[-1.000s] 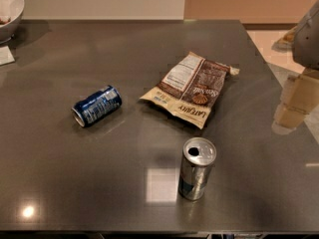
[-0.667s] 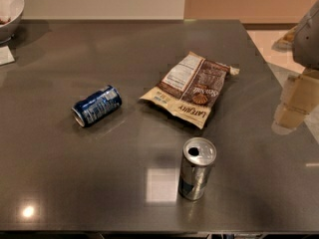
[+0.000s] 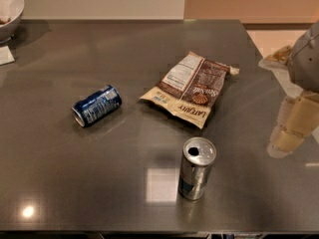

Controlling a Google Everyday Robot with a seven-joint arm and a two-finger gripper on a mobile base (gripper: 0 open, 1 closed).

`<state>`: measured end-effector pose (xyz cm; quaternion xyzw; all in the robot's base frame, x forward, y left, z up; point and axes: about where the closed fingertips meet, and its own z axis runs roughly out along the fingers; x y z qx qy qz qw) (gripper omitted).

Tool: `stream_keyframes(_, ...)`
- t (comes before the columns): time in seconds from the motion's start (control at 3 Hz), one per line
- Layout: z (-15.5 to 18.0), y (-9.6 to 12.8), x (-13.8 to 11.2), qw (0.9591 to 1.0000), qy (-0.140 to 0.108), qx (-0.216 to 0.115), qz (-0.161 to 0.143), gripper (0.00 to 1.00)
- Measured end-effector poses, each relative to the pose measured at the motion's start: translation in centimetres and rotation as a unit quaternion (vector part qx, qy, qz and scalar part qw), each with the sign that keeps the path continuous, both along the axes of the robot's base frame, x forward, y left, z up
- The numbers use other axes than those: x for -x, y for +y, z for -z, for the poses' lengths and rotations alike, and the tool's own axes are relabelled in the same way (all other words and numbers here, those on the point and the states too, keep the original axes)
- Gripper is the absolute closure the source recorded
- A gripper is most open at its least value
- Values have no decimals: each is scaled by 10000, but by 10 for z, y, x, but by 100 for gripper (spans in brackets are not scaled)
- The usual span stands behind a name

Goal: Knock redbull can over

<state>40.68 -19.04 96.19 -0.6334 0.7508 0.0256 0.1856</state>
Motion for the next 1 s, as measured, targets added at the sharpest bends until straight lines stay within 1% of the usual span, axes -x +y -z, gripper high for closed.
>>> stream_keyframes(0.33, 11, 20, 23, 9982, 72, -513, -300, 0)
stream_keyframes(0.67, 23, 41, 40, 9933, 133, -1046, -479, 0)
stream_keyframes(1.0, 36, 60, 55, 9857, 258, -1563, -580, 0)
